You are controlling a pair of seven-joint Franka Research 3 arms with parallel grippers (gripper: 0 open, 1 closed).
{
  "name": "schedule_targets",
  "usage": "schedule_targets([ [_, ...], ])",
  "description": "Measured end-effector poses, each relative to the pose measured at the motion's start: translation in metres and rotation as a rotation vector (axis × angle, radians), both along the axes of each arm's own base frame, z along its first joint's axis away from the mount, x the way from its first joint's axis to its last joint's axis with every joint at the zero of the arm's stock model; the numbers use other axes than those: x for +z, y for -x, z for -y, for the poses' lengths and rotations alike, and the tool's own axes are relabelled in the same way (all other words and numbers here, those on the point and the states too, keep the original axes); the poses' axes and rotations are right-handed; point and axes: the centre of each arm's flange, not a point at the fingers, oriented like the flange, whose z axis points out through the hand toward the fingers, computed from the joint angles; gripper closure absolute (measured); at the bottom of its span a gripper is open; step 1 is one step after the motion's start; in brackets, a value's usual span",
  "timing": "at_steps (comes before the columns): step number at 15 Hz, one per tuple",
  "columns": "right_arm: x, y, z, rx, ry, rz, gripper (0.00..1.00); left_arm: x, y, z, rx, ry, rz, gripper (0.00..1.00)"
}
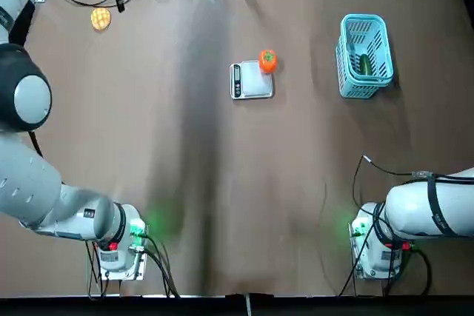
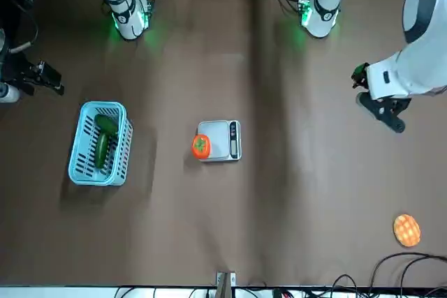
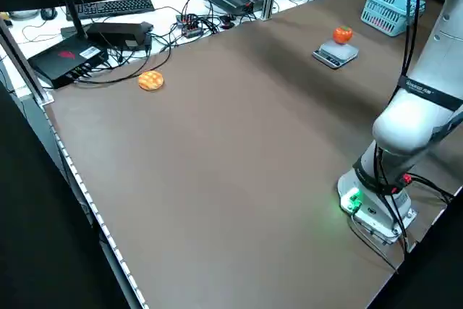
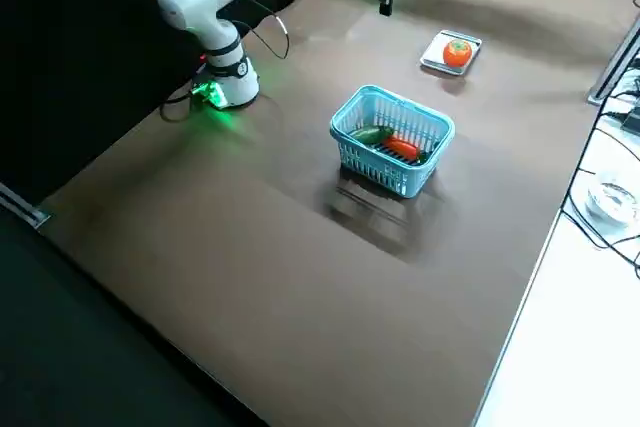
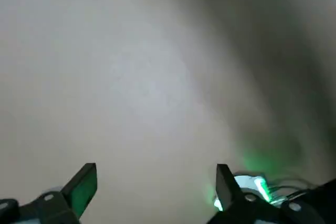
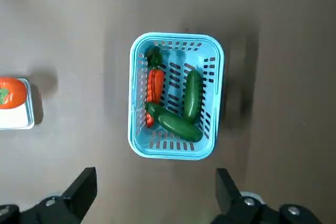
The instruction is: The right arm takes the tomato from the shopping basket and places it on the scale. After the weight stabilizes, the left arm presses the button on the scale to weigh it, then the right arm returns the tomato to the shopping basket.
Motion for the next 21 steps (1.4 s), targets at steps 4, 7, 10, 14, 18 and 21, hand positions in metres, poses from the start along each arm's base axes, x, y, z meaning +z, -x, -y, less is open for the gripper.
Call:
schedule_targets([
  [4, 0.000, 0.000, 0.000, 0.000, 0.000, 0.000, 0.00, 0.023, 0.010, -0.024, 0.194, -0.037, 0.029, 0.00],
  [7, 0.000, 0.000, 0.000, 0.000, 0.000, 0.000, 0.00, 0.024, 0.011, -0.027, 0.342, -0.073, 0.036, 0.00],
  [10, 0.000, 0.000, 0.000, 0.000, 0.000, 0.000, 0.00, 0.024, 0.012, -0.022, 0.466, -0.105, 0.047, 0.00],
  [14, 0.000, 0.000, 0.000, -0.001, 0.000, 0.000, 0.01, 0.026, 0.013, -0.023, 0.529, -0.120, 0.055, 0.00],
  [18, 0.000, 0.000, 0.000, -0.001, 0.000, 0.000, 0.01, 0.039, 0.020, -0.031, 0.629, -0.125, 0.068, 0.00],
  [21, 0.000, 0.000, 0.000, -0.001, 0.000, 0.000, 0.00, 0.044, 0.020, -0.061, 0.699, -0.082, 0.056, 0.00],
])
